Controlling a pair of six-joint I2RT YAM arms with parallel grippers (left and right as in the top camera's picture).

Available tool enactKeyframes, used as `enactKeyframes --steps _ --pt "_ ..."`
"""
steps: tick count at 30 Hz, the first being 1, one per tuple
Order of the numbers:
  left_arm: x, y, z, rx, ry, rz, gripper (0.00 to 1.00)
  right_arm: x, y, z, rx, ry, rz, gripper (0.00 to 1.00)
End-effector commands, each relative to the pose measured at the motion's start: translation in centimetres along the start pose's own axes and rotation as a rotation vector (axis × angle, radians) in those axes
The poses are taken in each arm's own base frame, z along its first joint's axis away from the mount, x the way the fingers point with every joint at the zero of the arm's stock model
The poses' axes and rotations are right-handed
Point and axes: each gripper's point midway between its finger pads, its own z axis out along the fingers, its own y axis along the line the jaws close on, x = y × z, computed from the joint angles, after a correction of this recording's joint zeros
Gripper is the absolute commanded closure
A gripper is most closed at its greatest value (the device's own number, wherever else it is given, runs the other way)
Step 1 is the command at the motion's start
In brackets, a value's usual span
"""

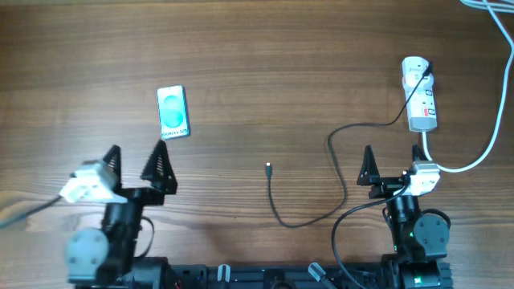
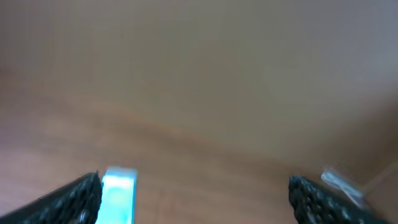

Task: Plug charger to phone and switch on socket
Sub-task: 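Move the left gripper down over the Galaxy S25 phone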

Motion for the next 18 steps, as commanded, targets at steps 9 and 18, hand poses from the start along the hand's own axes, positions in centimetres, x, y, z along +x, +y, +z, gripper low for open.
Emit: enactKeyframes --steps 9,18 --pt "-7.9 -2.9 16.0 -0.253 0.733 0.129 0.0 -0.1 -0.1 0.0 0.006 -0.003 0.017 0.0" --pt "4.1 3.1 24.3 -0.362 1.037 0.102 0.01 -0.1 -0.1 0.0 0.006 -0.003 0.018 0.0"
